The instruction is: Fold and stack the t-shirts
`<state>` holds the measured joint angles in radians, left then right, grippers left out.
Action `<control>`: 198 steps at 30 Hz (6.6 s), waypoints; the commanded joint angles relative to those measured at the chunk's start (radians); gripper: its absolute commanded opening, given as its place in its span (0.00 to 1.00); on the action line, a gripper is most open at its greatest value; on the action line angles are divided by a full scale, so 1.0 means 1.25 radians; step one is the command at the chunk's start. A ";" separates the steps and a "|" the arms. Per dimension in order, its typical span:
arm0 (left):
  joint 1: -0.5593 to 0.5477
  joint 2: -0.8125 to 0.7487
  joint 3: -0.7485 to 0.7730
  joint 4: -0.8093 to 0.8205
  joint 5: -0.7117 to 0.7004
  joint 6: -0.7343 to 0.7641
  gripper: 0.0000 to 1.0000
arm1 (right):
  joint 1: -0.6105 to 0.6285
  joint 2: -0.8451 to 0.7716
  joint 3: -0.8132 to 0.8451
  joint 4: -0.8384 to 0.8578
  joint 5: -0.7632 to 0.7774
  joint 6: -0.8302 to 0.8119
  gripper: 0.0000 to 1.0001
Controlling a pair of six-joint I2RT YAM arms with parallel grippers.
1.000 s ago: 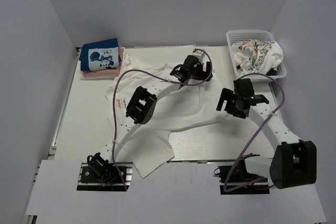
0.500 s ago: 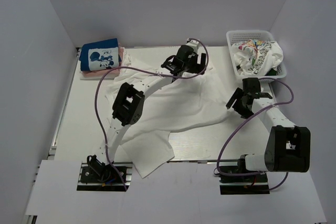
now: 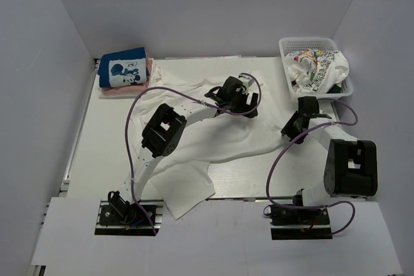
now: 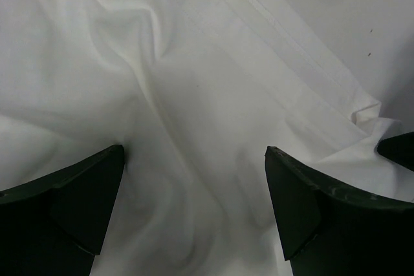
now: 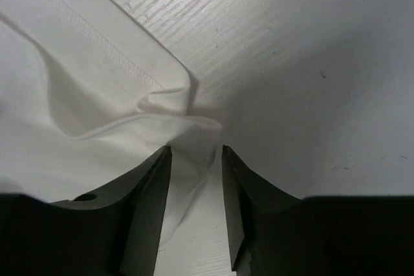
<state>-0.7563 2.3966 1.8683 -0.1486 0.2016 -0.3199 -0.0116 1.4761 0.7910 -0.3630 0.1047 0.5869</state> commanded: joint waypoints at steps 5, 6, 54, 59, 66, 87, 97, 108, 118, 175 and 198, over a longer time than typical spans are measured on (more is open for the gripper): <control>-0.009 0.007 -0.001 0.008 0.013 -0.009 1.00 | 0.001 0.028 0.011 0.012 0.006 0.012 0.00; -0.009 0.007 -0.001 0.008 0.013 -0.009 1.00 | 0.003 0.017 0.033 -0.040 0.006 0.009 0.00; -0.009 -0.009 -0.035 -0.032 -0.086 -0.002 1.00 | 0.018 -0.225 0.015 -0.272 0.175 -0.012 0.90; -0.001 -0.002 -0.035 -0.032 -0.079 -0.002 1.00 | -0.018 -0.256 -0.034 -0.295 0.134 0.016 0.90; -0.001 -0.002 -0.043 -0.032 -0.079 -0.002 1.00 | -0.012 -0.151 -0.018 -0.188 0.093 0.001 0.90; 0.036 0.023 -0.026 -0.060 -0.018 -0.017 1.00 | 0.077 -0.031 0.149 -0.079 0.051 -0.017 0.90; 0.036 0.023 -0.048 -0.046 -0.018 -0.017 1.00 | 0.055 -0.073 0.101 -0.123 0.103 0.021 0.84; 0.036 0.016 -0.048 -0.046 -0.018 -0.017 1.00 | 0.062 0.090 0.153 -0.051 -0.022 0.020 0.54; 0.036 0.016 -0.055 -0.046 -0.018 -0.024 1.00 | 0.068 0.132 0.151 0.012 -0.059 0.029 0.50; 0.036 0.036 -0.071 -0.046 -0.062 -0.044 1.00 | -0.032 -0.349 -0.028 -0.221 -0.138 -0.022 0.91; 0.036 0.007 -0.118 -0.037 -0.069 -0.044 1.00 | -0.029 -0.178 -0.052 -0.158 -0.091 0.020 0.13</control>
<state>-0.7345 2.3878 1.7882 -0.0212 0.1680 -0.3824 -0.0444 1.2469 0.7292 -0.5766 -0.0257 0.6037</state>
